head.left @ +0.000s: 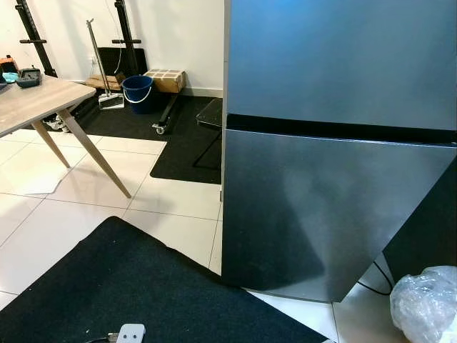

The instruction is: Restocking fridge

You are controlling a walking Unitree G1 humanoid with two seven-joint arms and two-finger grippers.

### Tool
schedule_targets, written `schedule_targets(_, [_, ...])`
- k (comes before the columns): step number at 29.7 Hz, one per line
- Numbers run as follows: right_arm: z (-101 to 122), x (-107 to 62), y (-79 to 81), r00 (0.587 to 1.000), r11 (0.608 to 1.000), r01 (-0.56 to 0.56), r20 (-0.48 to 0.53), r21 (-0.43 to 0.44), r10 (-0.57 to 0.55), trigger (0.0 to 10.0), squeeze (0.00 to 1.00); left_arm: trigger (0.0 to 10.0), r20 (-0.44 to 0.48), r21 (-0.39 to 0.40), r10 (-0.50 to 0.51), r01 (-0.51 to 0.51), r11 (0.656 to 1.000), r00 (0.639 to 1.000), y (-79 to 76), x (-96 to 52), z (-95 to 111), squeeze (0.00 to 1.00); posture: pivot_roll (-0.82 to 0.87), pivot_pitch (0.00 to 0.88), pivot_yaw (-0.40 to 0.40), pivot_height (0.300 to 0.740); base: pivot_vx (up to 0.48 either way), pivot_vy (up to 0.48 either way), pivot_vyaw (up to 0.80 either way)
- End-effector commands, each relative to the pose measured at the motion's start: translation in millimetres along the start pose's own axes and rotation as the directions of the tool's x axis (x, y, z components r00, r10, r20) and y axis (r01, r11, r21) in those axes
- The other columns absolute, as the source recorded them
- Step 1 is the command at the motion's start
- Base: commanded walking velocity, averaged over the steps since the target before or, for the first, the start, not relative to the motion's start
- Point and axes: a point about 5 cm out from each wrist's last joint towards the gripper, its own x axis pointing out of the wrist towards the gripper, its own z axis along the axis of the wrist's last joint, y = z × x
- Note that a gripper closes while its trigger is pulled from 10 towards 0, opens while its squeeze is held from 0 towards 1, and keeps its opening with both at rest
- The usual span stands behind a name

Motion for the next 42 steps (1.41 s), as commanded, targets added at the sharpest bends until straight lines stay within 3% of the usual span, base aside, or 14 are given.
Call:
schedule_targets(1, [-1,0.4,3.5,1.000,1.000,-0.002,-0.008,0.002,0.002,10.0,0.00,10.0,-0.026,0.019,-0.014,0.015,1.000,1.000,-1.2,-0.3,-4,0.00,-0.01,0.000,0.014,0.740,0.000,0.000,0.00])
schedule_targets(6, [-3,0.3,5.6,1.000,0.999,-0.022,-0.009,0.032,0.022,10.0,0.00,10.0,-0.042,0.024,-0.014,0.015,1.000,0.999,-0.6,-1.3,-8,0.00,-0.02,0.000,0.011,0.740,0.000,0.000,0.10])
schedule_targets(27, [-7,-0.1,6.5,0.999,0.998,-0.042,-0.020,0.044,0.043,10.0,0.00,10.0,-0.041,0.029,-0.043,0.044,0.999,0.998,-11.0,1.5,-6,0.00,-0.02,0.000,0.008,0.740,0.000,0.000,0.78])
schedule_targets(42, [11,1.3,8.4,0.999,0.998,-0.047,0.003,0.035,0.047,10.0,0.00,10.0,-0.052,0.015,-0.054,0.055,0.998,0.997,-14.4,1.1,-10,0.00,-0.03,0.000,0.003,0.740,0.000,0.000,0.78])
